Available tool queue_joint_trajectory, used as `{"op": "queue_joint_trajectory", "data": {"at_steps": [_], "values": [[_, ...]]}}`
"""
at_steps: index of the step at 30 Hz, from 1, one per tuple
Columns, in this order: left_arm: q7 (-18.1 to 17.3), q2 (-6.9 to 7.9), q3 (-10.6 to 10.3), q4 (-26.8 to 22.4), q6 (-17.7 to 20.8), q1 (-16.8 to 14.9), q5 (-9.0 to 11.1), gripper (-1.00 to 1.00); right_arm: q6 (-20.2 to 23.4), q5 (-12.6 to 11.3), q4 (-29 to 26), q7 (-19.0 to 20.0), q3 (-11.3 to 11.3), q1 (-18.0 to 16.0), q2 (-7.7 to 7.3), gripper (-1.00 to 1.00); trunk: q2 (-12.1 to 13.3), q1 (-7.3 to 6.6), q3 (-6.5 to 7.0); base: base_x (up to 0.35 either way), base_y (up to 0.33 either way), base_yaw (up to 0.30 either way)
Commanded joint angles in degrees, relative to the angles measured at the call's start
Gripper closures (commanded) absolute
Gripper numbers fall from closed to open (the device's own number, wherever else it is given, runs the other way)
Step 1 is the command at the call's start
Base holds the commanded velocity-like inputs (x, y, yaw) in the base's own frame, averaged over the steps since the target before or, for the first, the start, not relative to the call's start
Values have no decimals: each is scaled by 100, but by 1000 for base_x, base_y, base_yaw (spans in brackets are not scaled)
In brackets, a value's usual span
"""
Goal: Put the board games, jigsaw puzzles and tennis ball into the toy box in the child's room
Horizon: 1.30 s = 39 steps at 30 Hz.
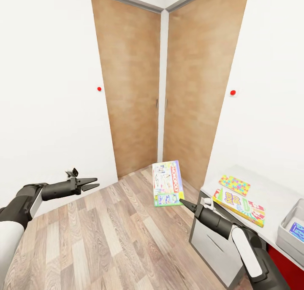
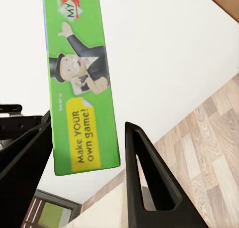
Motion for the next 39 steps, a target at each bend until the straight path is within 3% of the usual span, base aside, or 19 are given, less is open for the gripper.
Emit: {"op": "queue_joint_trajectory", "data": {"at_steps": [1, 14, 17, 20, 24, 29, 35, 39], "values": [[-22, 1, -1, 0, 61, -5, -2, -100, 37, -20, -5, 5, -4, -5, 1, 100, -13, 4, -13, 0, 0, 0], [-22, 1, -1, 0, 61, -5, -2, -100, 99, -27, -139, 26, -6, 10, -9, 100, -13, 4, -13, 0, 0, 0], [-22, 1, -1, 0, 61, -5, -2, -100, 362, -29, -506, 18, -12, 13, -7, 100, -13, 4, -13, 0, 0, 0], [-22, 4, -1, 0, 61, -5, -2, -100, 1000, -25, -1072, 5, -96, 15, -5, 100, -13, 4, -13, 0, 0, 0], [-22, -1, -1, 0, 61, -5, -2, -100, 1622, -40, -1393, 21, -730, 4, -20, 100, -13, 4, -13, 0, 0, 0], [-22, -8, -95, 0, 61, -5, -2, -100, 1823, -176, -1471, 53, -1437, -15, -24, 100, -13, 4, -13, 0, 0, 0], [-22, -33, -218, 0, 61, -5, -2, -100, 1859, -536, -1473, 59, -1706, -12, -28, 100, -13, 4, -13, 0, 0, -7], [-22, -67, -233, 0, 61, -5, -2, -100, 1864, -591, -1467, 60, -1741, -11, -24, 100, -13, 4, -13, 0, 0, -153]]}}
